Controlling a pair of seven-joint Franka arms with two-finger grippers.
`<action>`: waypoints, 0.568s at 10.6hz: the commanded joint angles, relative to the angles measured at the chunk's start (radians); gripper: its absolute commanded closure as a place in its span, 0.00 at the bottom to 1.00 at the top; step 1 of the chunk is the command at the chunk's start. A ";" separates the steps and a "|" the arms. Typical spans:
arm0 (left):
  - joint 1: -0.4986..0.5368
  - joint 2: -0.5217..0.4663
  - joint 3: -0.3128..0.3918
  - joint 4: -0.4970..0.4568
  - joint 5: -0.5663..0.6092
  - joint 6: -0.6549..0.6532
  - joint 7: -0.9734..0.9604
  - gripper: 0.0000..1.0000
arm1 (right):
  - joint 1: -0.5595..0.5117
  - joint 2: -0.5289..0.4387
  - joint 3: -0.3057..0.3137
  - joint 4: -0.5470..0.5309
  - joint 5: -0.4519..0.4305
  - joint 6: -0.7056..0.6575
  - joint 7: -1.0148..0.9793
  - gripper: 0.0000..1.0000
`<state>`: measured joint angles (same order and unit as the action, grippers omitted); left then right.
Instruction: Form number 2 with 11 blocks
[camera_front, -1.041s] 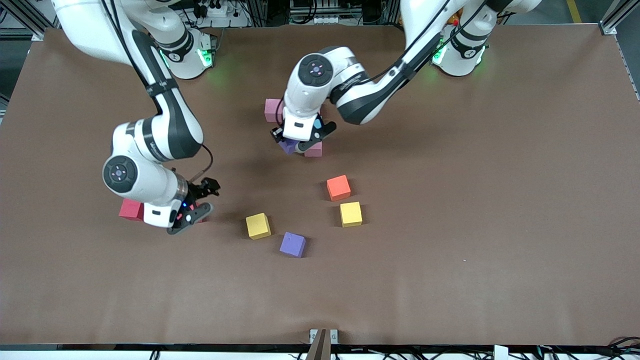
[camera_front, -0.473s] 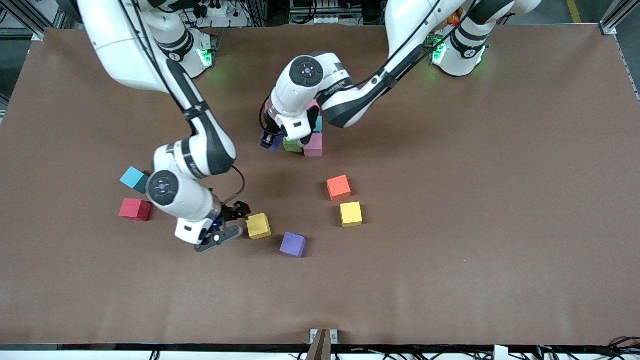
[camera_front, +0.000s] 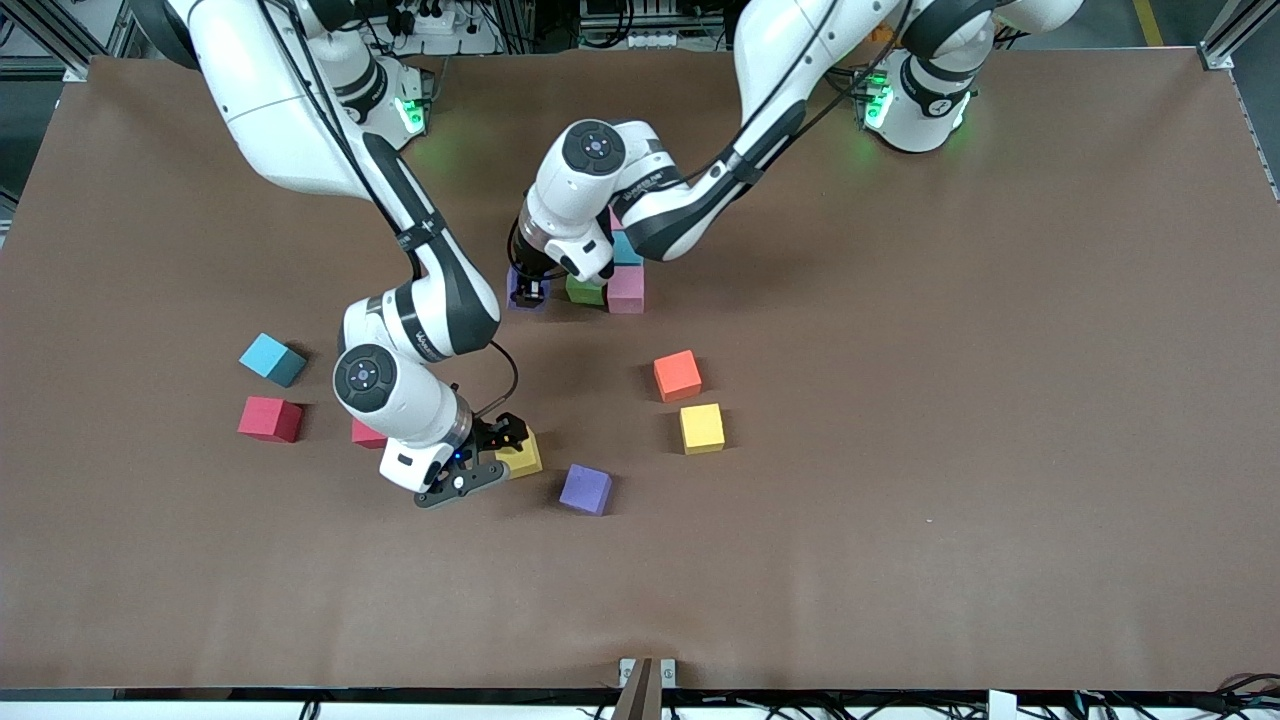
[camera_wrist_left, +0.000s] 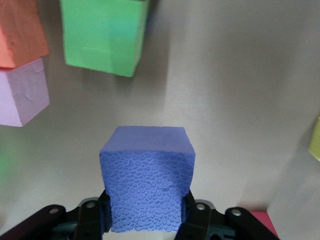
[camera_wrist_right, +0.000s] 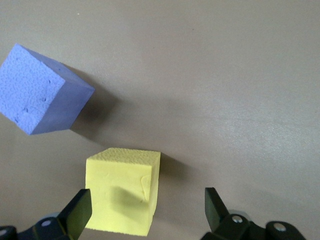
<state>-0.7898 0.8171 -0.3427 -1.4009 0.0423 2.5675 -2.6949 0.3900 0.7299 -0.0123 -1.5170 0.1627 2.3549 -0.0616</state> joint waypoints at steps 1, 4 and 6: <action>-0.051 0.033 0.024 0.028 -0.005 0.011 -0.051 1.00 | 0.001 0.040 0.005 0.040 0.009 0.026 0.048 0.00; -0.078 0.079 0.044 0.023 0.002 0.011 -0.037 1.00 | 0.021 0.068 0.005 0.038 0.034 0.090 0.094 0.00; -0.083 0.094 0.051 0.023 0.002 0.011 -0.029 1.00 | 0.029 0.074 0.003 0.035 0.037 0.104 0.117 0.00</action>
<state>-0.8588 0.8942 -0.3063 -1.4000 0.0423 2.5705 -2.7089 0.4133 0.7842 -0.0099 -1.5087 0.1824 2.4540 0.0286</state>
